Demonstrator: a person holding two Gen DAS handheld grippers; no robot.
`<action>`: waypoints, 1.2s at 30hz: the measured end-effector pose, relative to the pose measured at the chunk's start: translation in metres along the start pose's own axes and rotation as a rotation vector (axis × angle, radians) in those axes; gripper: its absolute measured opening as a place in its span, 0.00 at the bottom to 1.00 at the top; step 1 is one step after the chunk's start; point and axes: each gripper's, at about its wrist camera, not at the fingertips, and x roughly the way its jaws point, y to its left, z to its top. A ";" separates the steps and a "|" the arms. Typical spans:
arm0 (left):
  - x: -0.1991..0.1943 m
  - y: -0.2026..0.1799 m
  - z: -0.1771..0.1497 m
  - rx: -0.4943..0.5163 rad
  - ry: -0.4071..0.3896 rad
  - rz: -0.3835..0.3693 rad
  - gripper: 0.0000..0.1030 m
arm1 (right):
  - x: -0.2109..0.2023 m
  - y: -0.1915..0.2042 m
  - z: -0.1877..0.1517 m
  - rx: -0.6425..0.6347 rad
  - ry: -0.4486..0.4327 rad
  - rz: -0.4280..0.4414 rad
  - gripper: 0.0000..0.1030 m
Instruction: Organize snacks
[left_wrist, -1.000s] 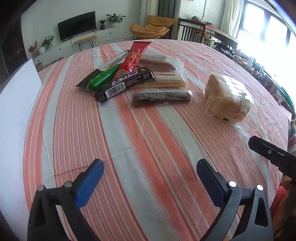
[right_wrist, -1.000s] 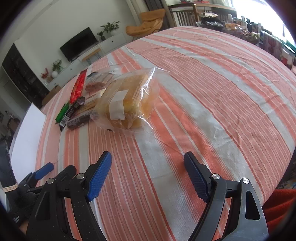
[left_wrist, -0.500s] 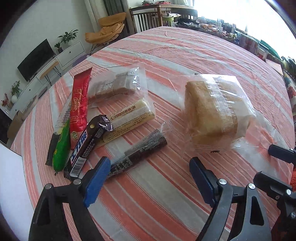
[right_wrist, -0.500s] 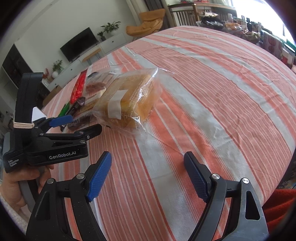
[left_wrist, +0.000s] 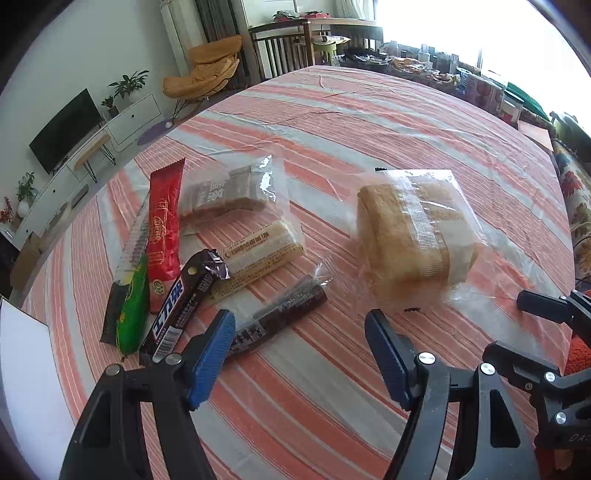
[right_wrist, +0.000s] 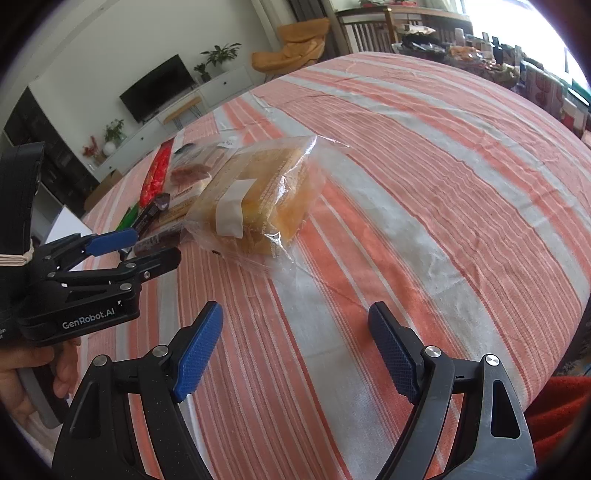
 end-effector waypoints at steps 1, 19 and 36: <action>0.005 -0.001 0.004 0.020 0.005 -0.006 0.70 | 0.000 0.000 0.000 0.002 0.000 0.001 0.81; 0.003 -0.003 -0.023 0.016 0.169 -0.152 0.30 | 0.000 0.000 0.000 -0.004 -0.001 -0.004 0.81; -0.045 0.059 -0.126 -0.533 -0.024 0.042 0.43 | 0.000 0.001 0.000 -0.004 -0.001 -0.009 0.81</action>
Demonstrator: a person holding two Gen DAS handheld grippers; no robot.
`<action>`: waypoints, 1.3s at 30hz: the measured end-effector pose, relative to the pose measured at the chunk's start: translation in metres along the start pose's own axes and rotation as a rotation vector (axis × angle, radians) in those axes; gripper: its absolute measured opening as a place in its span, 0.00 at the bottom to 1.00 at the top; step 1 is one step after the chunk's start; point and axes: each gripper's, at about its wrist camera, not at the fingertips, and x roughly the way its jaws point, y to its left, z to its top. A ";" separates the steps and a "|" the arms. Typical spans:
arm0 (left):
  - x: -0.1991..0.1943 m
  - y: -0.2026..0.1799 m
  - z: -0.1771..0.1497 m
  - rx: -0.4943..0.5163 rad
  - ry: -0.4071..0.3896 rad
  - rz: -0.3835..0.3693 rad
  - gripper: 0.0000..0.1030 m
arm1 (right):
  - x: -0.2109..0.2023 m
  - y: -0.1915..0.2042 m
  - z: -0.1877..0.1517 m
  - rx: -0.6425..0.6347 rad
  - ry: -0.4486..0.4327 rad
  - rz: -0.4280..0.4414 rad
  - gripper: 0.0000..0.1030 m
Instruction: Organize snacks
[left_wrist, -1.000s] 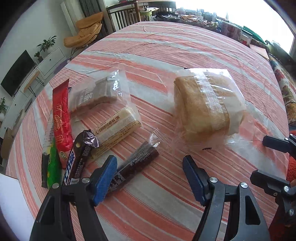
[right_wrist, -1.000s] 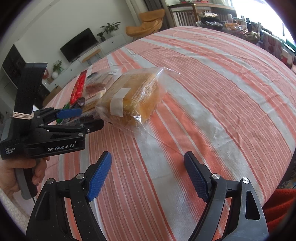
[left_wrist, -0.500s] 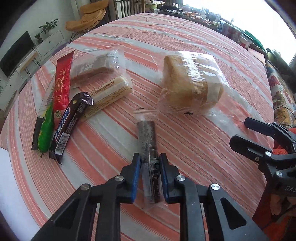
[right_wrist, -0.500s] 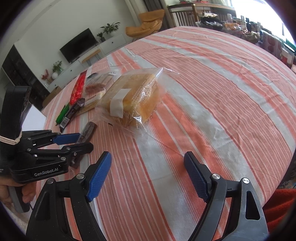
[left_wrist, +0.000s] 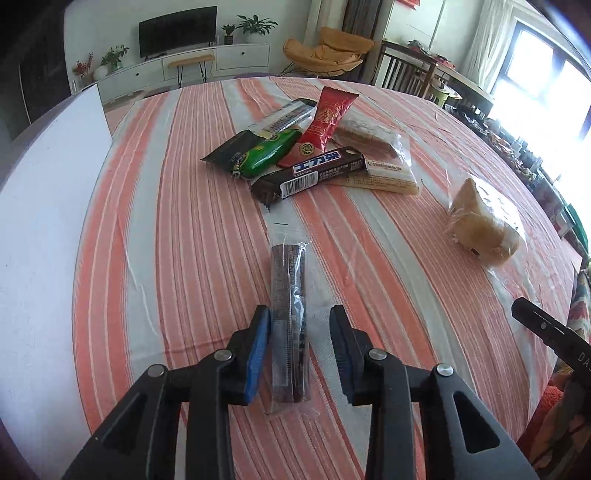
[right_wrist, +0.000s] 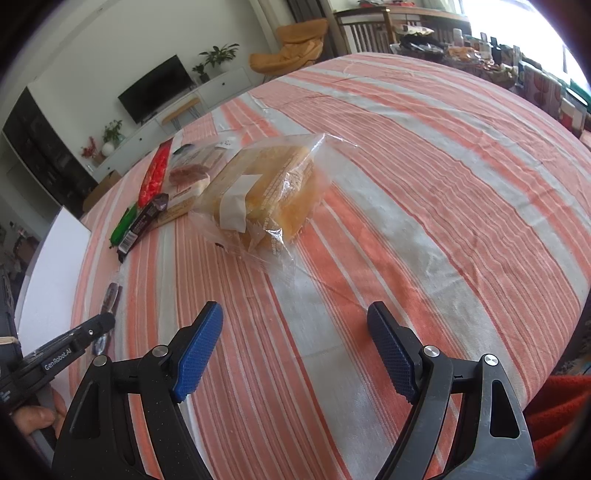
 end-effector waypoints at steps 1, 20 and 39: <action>0.001 -0.007 -0.001 0.020 -0.002 0.020 0.62 | 0.000 0.000 0.000 0.001 0.000 0.001 0.81; 0.015 -0.010 -0.008 0.007 -0.053 0.153 1.00 | 0.003 0.009 -0.003 -0.052 0.010 -0.045 0.84; 0.015 -0.010 -0.008 0.007 -0.053 0.154 1.00 | 0.009 0.023 -0.007 -0.139 0.028 -0.135 0.84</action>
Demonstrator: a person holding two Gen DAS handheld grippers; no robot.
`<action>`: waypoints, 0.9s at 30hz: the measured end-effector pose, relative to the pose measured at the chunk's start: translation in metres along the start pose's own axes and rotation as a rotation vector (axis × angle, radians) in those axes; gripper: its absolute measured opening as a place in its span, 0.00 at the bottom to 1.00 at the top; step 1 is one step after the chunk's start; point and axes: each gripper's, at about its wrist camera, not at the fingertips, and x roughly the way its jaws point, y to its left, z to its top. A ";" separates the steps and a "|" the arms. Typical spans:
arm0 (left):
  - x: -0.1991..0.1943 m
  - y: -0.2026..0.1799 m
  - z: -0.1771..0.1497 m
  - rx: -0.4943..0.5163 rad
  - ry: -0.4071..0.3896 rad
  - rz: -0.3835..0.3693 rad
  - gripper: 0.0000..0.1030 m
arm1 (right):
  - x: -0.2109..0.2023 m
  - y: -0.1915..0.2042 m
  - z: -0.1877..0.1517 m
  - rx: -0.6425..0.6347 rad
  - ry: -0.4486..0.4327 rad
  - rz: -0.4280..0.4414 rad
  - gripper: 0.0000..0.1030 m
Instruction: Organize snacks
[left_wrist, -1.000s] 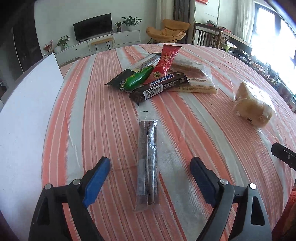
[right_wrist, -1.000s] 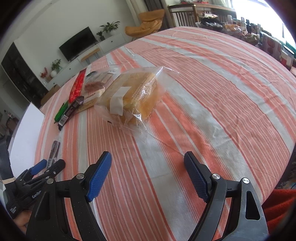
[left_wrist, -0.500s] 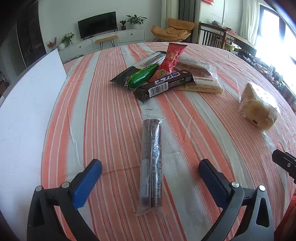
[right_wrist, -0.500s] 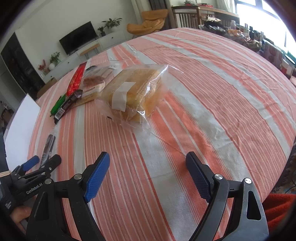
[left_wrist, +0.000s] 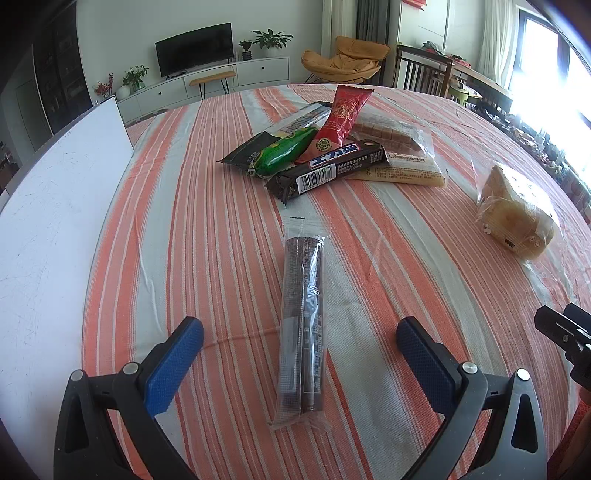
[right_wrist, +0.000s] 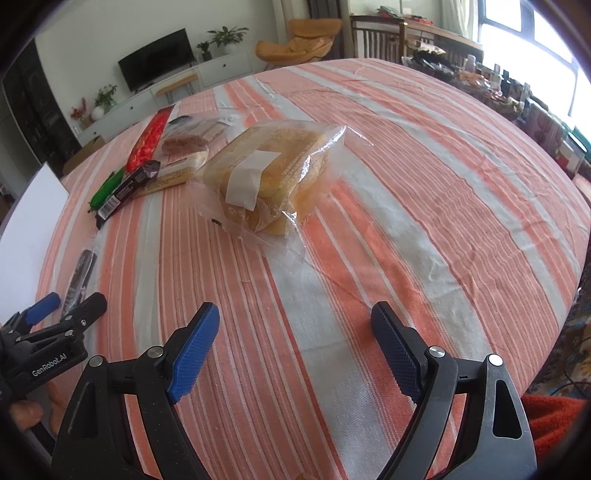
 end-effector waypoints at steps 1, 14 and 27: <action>0.000 0.000 0.000 0.000 0.000 0.000 1.00 | 0.000 0.000 0.000 -0.002 0.000 -0.001 0.84; 0.000 0.000 0.000 0.000 0.000 0.000 1.00 | -0.052 -0.074 -0.001 0.390 -0.241 0.126 0.85; 0.000 0.000 0.000 0.000 0.000 0.000 1.00 | 0.020 0.037 0.089 0.177 -0.010 -0.108 0.84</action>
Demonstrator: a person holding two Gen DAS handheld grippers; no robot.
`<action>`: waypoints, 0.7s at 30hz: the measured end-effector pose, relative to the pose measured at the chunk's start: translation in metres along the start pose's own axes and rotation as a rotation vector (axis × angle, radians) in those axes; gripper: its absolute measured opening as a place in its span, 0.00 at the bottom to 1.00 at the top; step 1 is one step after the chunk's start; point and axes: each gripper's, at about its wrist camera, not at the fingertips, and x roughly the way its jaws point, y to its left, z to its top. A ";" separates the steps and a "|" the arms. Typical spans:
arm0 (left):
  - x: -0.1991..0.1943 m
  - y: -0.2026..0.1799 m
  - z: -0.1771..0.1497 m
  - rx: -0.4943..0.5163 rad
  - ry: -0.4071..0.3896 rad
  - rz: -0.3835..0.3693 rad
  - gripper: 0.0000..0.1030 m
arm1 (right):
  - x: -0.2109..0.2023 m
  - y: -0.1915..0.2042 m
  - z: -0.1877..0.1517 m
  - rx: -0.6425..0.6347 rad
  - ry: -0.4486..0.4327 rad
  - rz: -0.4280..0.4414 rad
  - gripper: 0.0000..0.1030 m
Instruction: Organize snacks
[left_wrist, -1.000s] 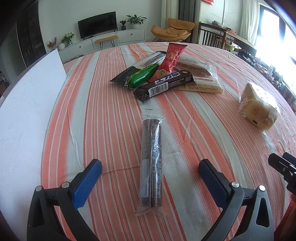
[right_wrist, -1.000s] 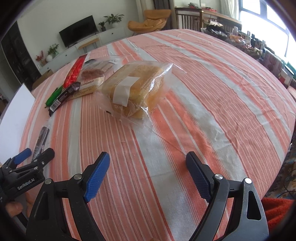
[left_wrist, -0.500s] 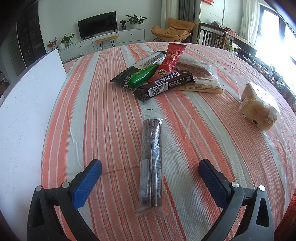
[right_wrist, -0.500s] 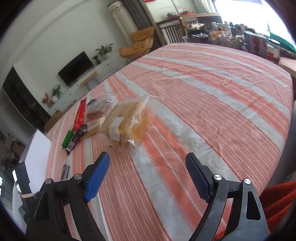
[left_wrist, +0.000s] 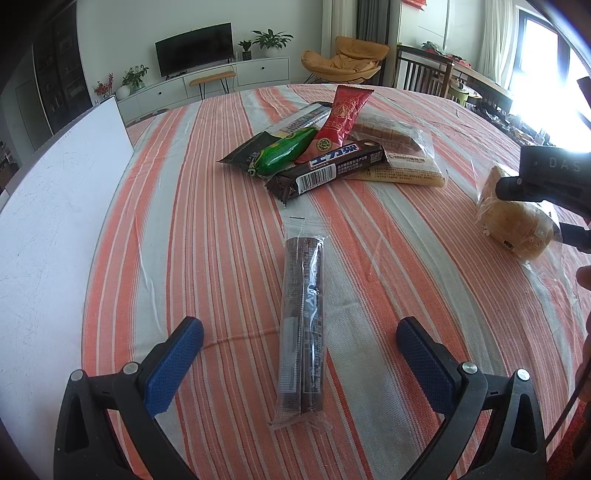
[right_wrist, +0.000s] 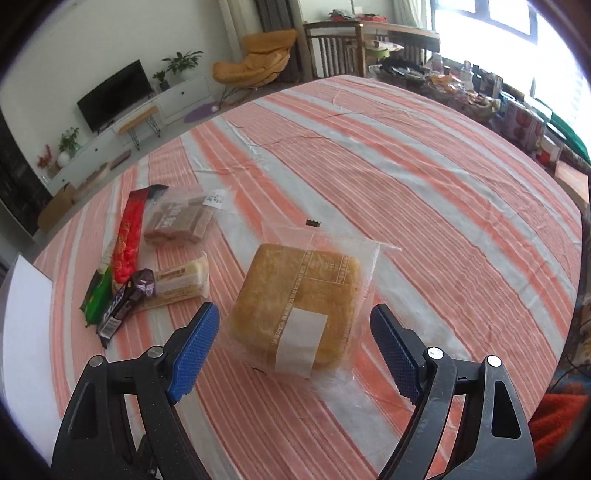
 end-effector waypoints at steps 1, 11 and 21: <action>0.000 0.000 0.000 0.000 0.000 0.000 1.00 | 0.014 0.002 -0.002 0.005 0.041 -0.020 0.84; -0.007 0.002 -0.003 0.024 0.018 -0.011 0.88 | 0.000 -0.038 -0.016 -0.037 -0.054 0.090 0.70; -0.033 0.023 -0.019 -0.097 -0.016 -0.113 0.16 | -0.042 -0.074 -0.075 -0.006 -0.094 0.394 0.70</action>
